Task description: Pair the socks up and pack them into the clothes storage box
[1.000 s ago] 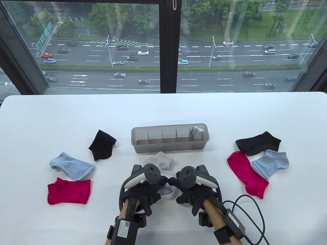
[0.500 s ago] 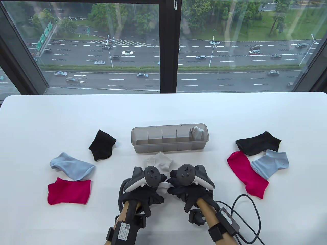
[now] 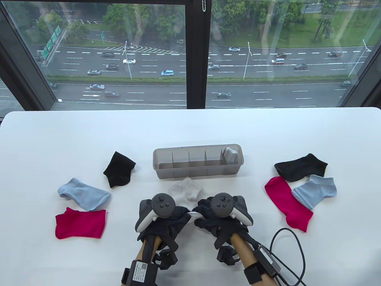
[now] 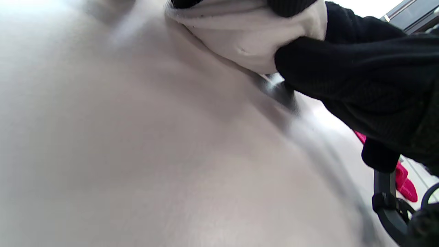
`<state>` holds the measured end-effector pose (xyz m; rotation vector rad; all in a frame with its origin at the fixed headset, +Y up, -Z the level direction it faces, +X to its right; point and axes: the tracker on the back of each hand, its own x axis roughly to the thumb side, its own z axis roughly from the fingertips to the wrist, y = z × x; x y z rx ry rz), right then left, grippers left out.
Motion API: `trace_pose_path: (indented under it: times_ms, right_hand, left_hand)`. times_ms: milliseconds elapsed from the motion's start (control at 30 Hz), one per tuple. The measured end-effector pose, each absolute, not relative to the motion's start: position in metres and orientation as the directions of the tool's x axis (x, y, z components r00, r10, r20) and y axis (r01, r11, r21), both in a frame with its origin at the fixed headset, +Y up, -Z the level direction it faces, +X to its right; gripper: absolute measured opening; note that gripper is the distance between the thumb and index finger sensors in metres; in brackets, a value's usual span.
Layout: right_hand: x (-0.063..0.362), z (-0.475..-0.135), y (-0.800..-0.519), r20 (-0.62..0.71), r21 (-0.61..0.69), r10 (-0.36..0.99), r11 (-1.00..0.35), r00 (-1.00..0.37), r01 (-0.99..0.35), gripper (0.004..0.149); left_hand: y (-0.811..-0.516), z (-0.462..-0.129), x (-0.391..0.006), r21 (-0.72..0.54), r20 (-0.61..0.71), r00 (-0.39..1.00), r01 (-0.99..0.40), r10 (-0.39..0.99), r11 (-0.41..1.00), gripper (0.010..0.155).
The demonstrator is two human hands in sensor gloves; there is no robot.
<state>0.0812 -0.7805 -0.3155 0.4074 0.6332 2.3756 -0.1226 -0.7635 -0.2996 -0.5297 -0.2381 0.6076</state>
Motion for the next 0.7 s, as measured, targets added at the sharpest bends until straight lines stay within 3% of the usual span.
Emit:
trace_pose_path:
  times_ms: [67,167,433,533,667,700]
  right_hand:
    - [0.084,-0.316,-0.78,0.137,0.583,0.656,-0.659,-0.742,-0.475,0.041]
    - [0.084,-0.316,-0.78,0.142,0.589,0.651,-0.661,-0.746,-0.465,0.04]
    - [0.089,-0.318,-0.778,0.134,0.622,0.631,-0.654,-0.764,-0.431,0.04]
    - [0.09,-0.317,-0.78,0.097,0.606,0.675,-0.623,-0.731,-0.495,0.049]
    - [0.089,-0.317,-0.782,0.08,0.651,0.692,-0.581,-0.717,-0.488,0.04]
    - [0.088,-0.316,-0.782,0.079,0.662,0.695,-0.573,-0.715,-0.483,0.04]
  left_hand:
    - [-0.765,-0.298,-0.118,-0.567,0.093,0.857,-0.373,0.507,0.734,0.064]
    - [-0.76,-0.303,-0.114,-0.434,0.135,0.928,-0.259,0.347,0.863,0.05]
    - [-0.763,-0.301,-0.131,-0.552,0.073,0.814,-0.449,0.577,0.703,0.042]
    - [-0.764,-0.301,-0.131,-0.57,0.078,0.797,-0.457,0.599,0.683,0.043]
    - [-0.764,-0.299,-0.13,-0.568,0.073,0.795,-0.463,0.602,0.68,0.044]
    - [-0.764,-0.298,-0.129,-0.562,0.075,0.794,-0.466,0.603,0.683,0.051]
